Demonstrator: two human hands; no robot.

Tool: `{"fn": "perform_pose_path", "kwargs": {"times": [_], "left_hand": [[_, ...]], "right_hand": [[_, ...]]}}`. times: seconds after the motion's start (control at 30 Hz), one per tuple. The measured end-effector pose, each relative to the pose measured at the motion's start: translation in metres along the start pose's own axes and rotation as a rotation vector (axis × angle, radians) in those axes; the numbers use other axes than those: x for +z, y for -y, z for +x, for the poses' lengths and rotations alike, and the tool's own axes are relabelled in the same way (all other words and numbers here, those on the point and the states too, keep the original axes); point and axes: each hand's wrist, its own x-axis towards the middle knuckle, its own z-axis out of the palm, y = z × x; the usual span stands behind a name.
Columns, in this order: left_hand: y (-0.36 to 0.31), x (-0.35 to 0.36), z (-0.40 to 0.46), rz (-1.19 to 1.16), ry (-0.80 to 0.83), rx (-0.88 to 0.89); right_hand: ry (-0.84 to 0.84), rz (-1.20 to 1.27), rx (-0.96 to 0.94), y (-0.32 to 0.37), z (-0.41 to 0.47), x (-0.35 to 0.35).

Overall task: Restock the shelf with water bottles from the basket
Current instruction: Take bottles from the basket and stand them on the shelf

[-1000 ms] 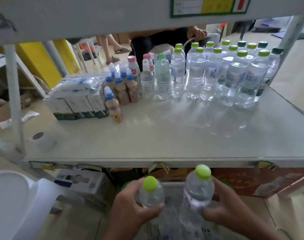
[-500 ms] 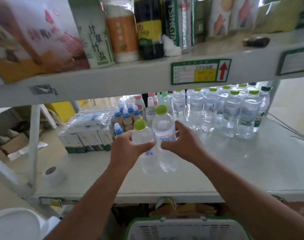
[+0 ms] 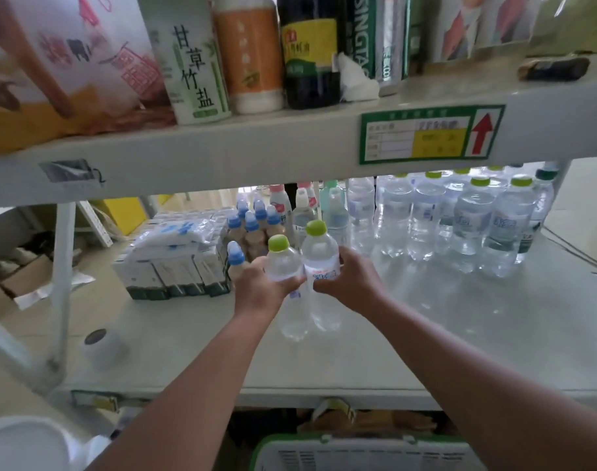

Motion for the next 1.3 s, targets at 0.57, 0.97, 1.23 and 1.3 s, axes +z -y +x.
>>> {"fn": "perform_pose_path", "kwargs": {"times": [0.57,0.97,1.23,1.3], "left_hand": [[0.001,0.001,0.006,0.235,0.108,0.133],[0.005,-0.003,0.002,0.18,0.164,0.077],[0.01,-0.002,-0.004,0.015,0.121,-0.072],[0.016,0.001,-0.028,0.073,0.013,0.058]], "right_hand": [[0.037,-0.019,0.039,-0.007,-0.004,0.0],[0.083,-0.089,0.128,-0.003,-0.017,0.002],[-0.221,-0.246,-0.284,-0.04,-0.139,-0.02],[-0.138,-0.285,-0.237,-0.073,-0.189,-0.015]]}}
